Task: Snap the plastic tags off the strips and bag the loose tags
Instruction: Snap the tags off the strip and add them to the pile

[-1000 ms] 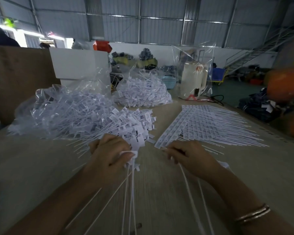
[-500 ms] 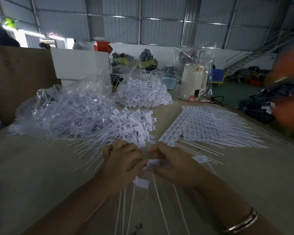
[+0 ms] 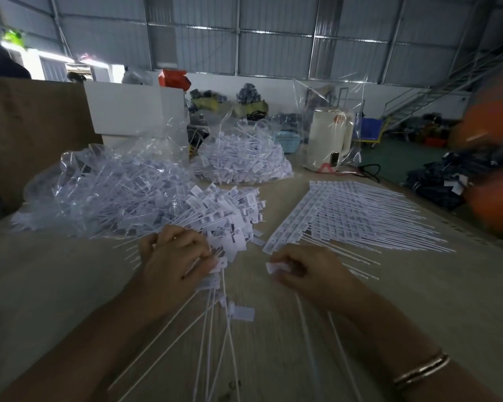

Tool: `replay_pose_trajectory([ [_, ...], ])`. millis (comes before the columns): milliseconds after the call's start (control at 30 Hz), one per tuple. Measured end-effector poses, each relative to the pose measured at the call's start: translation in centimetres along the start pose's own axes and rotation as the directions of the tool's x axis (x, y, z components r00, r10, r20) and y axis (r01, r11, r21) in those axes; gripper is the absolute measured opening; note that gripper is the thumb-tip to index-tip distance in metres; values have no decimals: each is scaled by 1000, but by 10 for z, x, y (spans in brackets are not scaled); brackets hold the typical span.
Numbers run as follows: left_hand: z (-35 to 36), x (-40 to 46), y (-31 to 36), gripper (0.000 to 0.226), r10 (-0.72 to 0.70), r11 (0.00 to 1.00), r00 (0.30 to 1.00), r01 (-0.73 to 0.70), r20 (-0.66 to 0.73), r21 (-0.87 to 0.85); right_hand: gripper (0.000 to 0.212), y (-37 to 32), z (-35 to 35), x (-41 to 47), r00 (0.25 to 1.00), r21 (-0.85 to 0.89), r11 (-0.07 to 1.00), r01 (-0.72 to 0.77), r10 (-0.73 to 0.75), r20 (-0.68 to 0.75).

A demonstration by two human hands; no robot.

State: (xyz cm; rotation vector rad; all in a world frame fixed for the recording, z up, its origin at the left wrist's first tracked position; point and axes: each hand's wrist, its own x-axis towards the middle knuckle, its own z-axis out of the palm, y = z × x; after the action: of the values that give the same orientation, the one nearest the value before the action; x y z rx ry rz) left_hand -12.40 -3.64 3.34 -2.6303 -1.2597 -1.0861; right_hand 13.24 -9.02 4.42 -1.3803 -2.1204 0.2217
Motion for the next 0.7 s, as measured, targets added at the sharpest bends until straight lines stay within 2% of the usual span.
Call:
replay_pose_trajectory([
  [67,2,1,9,48,-43,994,999,44,-7,104,31,-13,14,3,1000,9,1000,16,-16,15],
  [100,4,2,16,47,-39,994,999,42,-26,101,34,-20,19,5,999,12,999,40,-40,1],
  [167,9,3,32,48,-12,1000,1000,12,-22,9,37,-30,26,7,993,9,995,102,-101,-65],
  [233,16,4,42,53,1,996,999,4,52,-89,35,-36,26,7,985,22,989,144,-141,-101],
  [300,19,6,45,51,-16,989,994,32,108,-145,32,-35,23,6,984,62,985,161,-155,-84],
  [367,19,5,43,47,-52,984,995,65,81,-164,28,-27,17,5,988,74,986,148,-145,-44],
  [433,17,4,40,55,-89,988,994,95,56,-119,24,-17,13,4,992,-13,993,121,-122,-22],
  [500,17,2,38,60,-62,994,996,67,67,-87,21,-12,16,3,995,-109,989,99,-102,-19],
  [600,17,3,35,45,50,987,999,-46,21,-154,13,-12,19,6,996,-28,996,80,-81,-26],
  [700,13,3,24,25,133,982,986,-145,-103,-121,14,-2,7,6,998,62,997,-42,44,-44],
])
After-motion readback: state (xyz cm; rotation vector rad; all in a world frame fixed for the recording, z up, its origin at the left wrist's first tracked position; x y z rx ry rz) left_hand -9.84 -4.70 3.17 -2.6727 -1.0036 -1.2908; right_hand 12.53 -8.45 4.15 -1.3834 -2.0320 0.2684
